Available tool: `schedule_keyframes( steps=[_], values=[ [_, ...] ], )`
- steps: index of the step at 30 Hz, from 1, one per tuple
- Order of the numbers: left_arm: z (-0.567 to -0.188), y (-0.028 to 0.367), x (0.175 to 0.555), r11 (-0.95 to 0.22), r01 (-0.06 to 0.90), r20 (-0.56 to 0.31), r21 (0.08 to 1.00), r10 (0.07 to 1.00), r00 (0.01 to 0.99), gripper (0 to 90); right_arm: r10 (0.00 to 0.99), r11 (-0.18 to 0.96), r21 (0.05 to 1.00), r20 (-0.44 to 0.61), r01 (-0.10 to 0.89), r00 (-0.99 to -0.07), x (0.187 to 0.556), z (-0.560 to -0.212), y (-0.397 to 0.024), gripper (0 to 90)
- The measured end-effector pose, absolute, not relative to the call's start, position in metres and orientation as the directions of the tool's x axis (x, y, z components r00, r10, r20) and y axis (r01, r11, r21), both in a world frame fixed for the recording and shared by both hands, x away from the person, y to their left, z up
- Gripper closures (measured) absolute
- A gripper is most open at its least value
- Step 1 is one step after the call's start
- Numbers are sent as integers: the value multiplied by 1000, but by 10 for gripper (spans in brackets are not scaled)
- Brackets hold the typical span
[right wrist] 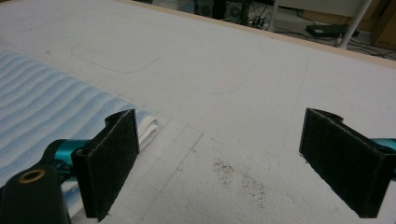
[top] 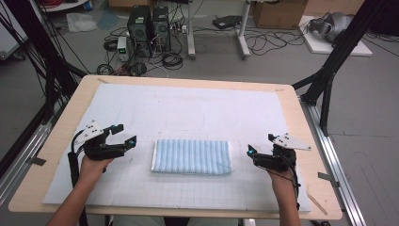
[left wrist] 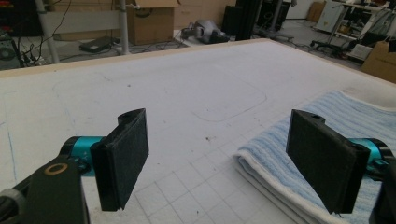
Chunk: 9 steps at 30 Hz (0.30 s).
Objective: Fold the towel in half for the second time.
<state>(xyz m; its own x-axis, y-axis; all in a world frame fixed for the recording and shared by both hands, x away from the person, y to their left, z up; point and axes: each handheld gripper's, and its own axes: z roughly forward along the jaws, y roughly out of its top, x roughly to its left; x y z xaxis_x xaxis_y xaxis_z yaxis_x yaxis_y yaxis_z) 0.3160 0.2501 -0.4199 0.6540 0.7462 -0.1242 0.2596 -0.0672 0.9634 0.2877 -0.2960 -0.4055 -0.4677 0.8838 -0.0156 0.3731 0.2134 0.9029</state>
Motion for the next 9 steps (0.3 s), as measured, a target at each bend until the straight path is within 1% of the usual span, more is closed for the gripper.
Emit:
schedule_keyframes(
  steps=[9],
  values=[
    [-422,251,318,-68,265,-126,962,750,649,220,885,206,903,-8,376,-465,288,-406,-299,111]
  ],
)
